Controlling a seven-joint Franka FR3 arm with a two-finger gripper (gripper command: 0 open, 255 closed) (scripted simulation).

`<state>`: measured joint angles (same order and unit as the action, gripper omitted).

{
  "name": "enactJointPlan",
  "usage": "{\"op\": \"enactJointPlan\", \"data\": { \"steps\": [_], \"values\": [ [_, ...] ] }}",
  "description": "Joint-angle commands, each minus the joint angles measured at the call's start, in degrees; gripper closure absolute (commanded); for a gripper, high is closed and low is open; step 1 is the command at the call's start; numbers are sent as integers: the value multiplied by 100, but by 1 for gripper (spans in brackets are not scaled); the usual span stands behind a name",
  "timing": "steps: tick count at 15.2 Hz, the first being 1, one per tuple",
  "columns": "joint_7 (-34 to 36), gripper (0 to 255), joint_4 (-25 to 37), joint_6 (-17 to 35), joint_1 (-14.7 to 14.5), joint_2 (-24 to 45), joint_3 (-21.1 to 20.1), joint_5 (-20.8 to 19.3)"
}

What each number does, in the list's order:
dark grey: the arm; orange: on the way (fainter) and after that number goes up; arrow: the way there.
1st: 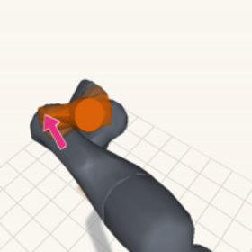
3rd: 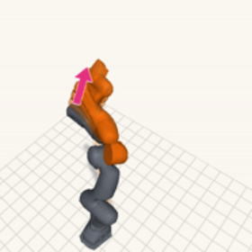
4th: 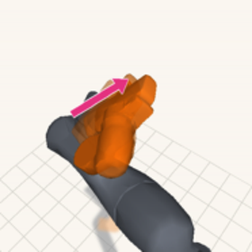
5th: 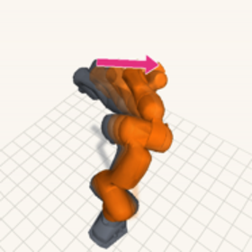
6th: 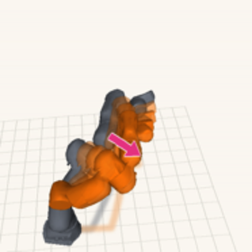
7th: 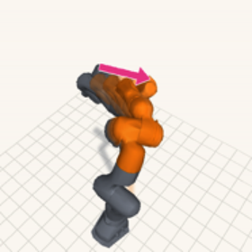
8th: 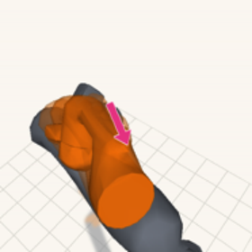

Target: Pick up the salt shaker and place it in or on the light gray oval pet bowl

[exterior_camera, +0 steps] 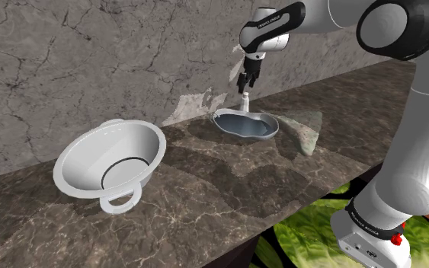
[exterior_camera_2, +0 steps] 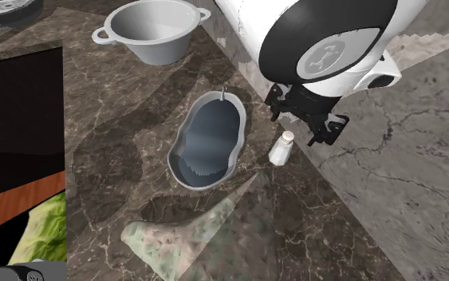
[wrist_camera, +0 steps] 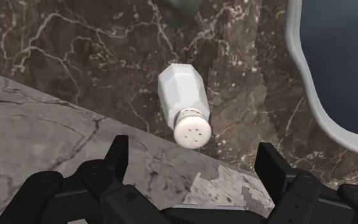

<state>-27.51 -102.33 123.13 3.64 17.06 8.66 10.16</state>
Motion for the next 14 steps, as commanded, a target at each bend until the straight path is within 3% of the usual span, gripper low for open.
{"op": "enactJointPlan", "data": {
  "steps": [1, 6, 13, 14],
  "values": [
    [-22, 0, 17, 87, 7, 103, -9, 26],
    [-55, 0, -91, 369, 2, 280, -36, 79],
    [-55, 0, -89, 369, 2, 281, -36, 79],
    [-55, 255, -89, 368, 2, 281, -36, 79]
  ]
}}
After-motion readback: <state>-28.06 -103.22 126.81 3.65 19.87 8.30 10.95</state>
